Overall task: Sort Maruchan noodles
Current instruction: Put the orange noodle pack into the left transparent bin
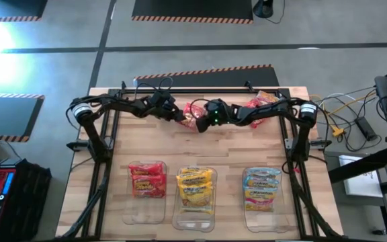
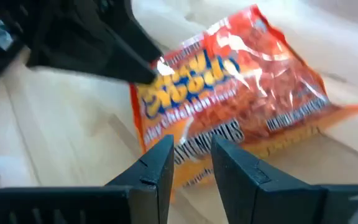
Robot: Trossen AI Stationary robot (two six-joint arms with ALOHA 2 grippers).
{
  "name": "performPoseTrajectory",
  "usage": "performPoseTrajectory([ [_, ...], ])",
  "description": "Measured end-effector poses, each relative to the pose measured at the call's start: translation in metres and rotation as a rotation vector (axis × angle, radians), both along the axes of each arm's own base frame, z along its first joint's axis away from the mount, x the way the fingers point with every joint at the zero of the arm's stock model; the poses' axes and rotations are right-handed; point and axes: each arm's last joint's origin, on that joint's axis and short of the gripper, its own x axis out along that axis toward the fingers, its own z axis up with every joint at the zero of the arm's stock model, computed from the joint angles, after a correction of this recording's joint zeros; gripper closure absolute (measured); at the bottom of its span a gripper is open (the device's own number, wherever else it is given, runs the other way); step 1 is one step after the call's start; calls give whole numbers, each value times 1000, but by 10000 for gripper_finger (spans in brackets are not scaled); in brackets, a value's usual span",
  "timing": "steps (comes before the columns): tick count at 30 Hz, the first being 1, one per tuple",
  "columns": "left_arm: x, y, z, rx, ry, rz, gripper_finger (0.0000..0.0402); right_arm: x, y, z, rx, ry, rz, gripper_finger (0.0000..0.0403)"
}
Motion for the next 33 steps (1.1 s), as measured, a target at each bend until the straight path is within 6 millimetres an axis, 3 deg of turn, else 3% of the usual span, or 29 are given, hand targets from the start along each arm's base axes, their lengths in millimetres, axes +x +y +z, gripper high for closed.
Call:
performPoseTrajectory([
  [3, 0, 0, -1, -5, 6, -2, 169, 3, -1, -2, -14, -24, -3, 305],
  [11, 0, -1, 0, -16, -7, -19, 169, 7, -4, -31, -4, 33, -30, 305],
  [21, -2, 1, 9, 1, -40, -32, 169, 4, -6, -35, 3, 70, -30, 305],
  [33, 5, 4, -1, -27, -81, -6, 169, 4, -6, -36, -16, 83, -16, 305],
])
